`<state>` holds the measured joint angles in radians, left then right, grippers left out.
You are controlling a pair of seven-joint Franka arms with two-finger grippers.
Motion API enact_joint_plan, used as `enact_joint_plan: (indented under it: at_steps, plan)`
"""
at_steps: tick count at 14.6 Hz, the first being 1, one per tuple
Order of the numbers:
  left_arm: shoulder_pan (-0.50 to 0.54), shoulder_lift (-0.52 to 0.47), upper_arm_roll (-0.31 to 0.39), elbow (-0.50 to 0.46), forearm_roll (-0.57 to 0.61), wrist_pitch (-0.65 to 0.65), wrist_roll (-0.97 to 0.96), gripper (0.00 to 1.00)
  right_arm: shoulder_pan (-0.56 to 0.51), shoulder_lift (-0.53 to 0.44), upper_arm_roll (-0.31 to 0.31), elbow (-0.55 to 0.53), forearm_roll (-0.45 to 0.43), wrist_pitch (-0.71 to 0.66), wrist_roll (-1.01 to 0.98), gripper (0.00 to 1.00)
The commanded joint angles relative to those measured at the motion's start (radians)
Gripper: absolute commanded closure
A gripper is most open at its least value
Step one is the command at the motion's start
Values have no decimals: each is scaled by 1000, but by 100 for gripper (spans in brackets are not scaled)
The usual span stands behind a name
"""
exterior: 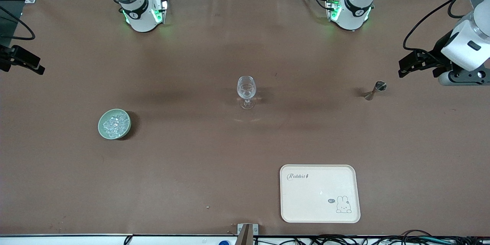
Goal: Pour wine and add ice with both arms
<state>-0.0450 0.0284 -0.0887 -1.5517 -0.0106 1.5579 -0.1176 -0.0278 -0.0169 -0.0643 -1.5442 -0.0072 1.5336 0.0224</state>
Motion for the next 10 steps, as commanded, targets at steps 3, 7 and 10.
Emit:
enact_joint_plan:
  at_steps: [3, 7, 10]
  plan:
    - [4, -4, -2, 9, 20, -15, -10, 0, -4, -15, 3, -17, 9, 11, 1, 0]
    - [8, 1, -2, 1, 18, -18, -14, 0, -1, -15, 3, -22, 9, 14, 1, 0]
    - [23, 2, 7, -1, 12, -16, -27, 0, 3, -14, 3, -98, 9, 100, -1, 0]
